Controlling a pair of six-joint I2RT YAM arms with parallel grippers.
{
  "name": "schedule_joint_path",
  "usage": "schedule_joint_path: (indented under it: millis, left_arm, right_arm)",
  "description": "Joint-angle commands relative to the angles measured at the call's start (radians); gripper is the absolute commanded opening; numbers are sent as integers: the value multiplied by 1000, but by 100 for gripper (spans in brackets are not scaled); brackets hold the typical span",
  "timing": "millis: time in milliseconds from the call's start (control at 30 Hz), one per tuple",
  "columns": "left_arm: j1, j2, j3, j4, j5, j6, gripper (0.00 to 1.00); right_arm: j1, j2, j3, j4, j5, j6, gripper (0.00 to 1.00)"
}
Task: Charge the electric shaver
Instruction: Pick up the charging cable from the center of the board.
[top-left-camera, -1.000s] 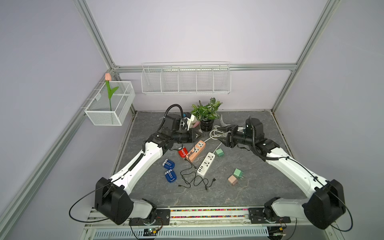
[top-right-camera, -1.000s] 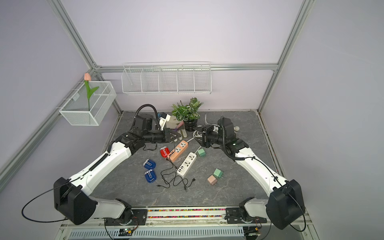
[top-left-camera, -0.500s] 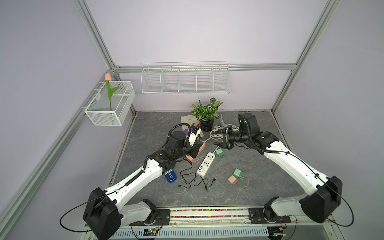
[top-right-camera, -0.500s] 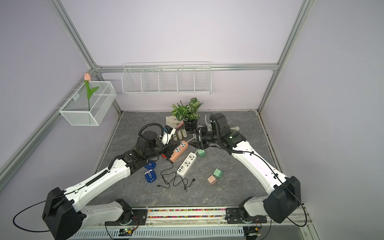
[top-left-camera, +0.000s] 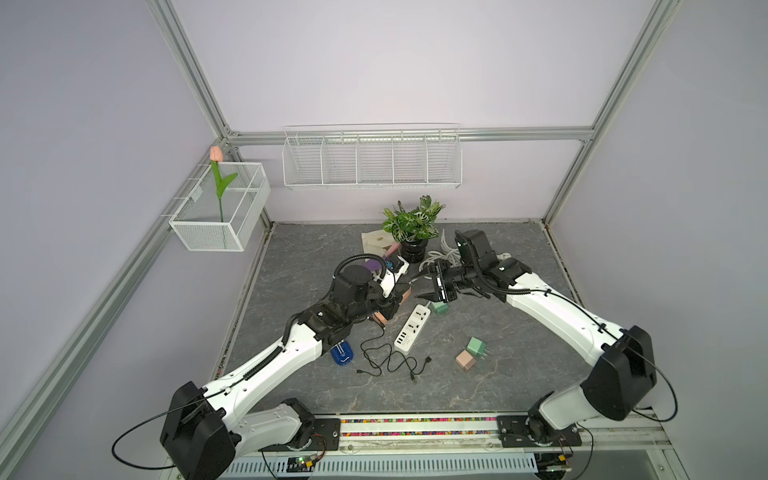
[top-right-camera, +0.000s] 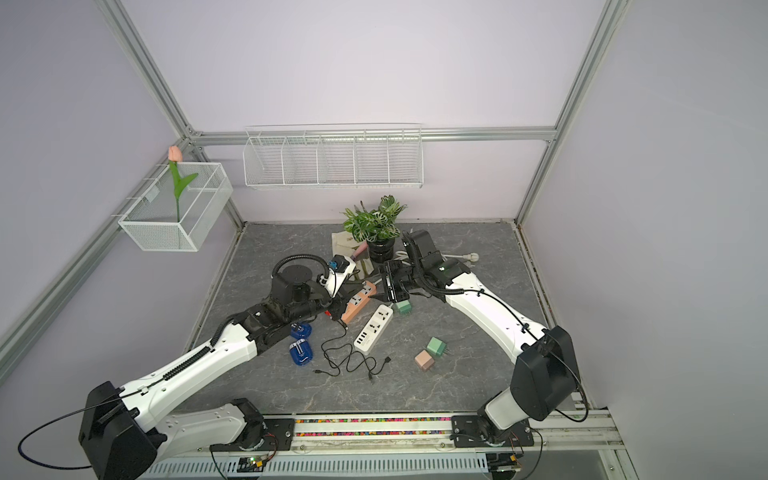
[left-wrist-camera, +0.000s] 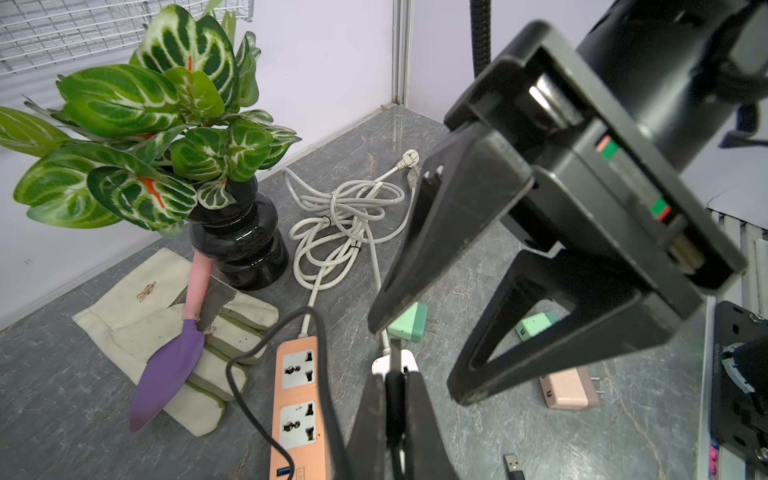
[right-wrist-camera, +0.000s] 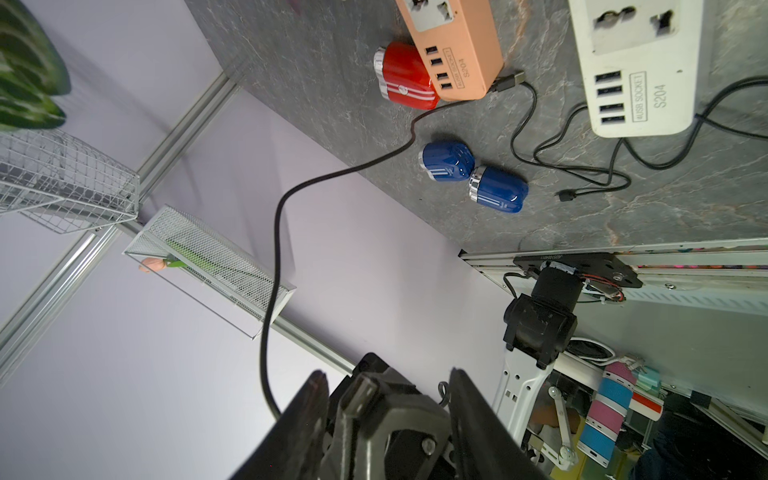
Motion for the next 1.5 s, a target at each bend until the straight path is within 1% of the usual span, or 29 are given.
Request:
schedule_joint_path:
  millis: [0, 100, 333, 533, 800, 833, 867, 900, 933, 967, 1000, 1067, 1100, 1133, 1167, 1267, 1333, 1400, 1467]
  left_arm:
    - [-5, -11, -7, -5, 7, 41, 0]
    - [-10, -9, -6, -16, 7, 52, 0]
    - [-16, -10, -4, -17, 4, 56, 0]
    - [-22, -10, 0, -13, -4, 58, 0]
    - [-30, -16, -11, -16, -19, 55, 0]
    - [-30, -19, -11, -15, -26, 51, 0]
    - [-30, -23, -11, -17, -36, 38, 5]
    - [-30, -28, -11, -20, -50, 20, 15]
    - [-30, -36, -10, -23, -73, -11, 28]
    - [-30, -47, -8, -23, -104, -67, 36]
    - [-30, -57, -5, -25, -143, -137, 40]
    - [-30, -82, 5, -22, -241, -370, 51]
    - [-29, -86, 15, -30, -265, -471, 59]
    - [-23, -83, 35, -55, -272, -603, 63]
    - [-11, -67, 57, -69, -233, -721, 63]
    - [5, -8, 112, -106, -130, -989, 63]
    - [19, 28, 132, -111, -73, -1096, 63]
    - [40, 45, 149, -121, -52, -1155, 64]
    - [90, 54, 155, -102, -5, -1232, 65]
  right_arm:
    - [14, 7, 8, 6, -11, 52, 49]
    - [16, 7, -1, 40, -4, 75, 44]
    - [19, 28, 20, 47, -9, 74, 31]
    - [19, 23, 8, 35, -6, 70, 28]
    - [19, 13, 6, 34, 8, 78, 7]
    - [18, 12, 3, 32, 8, 78, 7]
    - [18, 7, -1, 33, 10, 78, 7]
    - [16, 5, -3, 35, 15, 74, 7]
    - [13, 0, -3, 38, 24, 68, 7]
    - [11, -4, -7, 49, 35, 59, 7]
    - [9, -8, -14, 70, 47, 54, 7]
    - [0, -20, -37, 157, 80, 39, 7]
    - [-2, -25, -49, 199, 93, 32, 7]
    - [-5, -29, -64, 245, 108, 25, 7]
    - [-7, -31, -75, 279, 119, 12, 7]
    - [-11, -28, -89, 347, 142, -50, 7]
    - [-15, -31, -107, 409, 162, -81, 7]
    - [-17, -37, -132, 463, 180, -97, 7]
    - [-19, -37, -151, 499, 182, -107, 7]
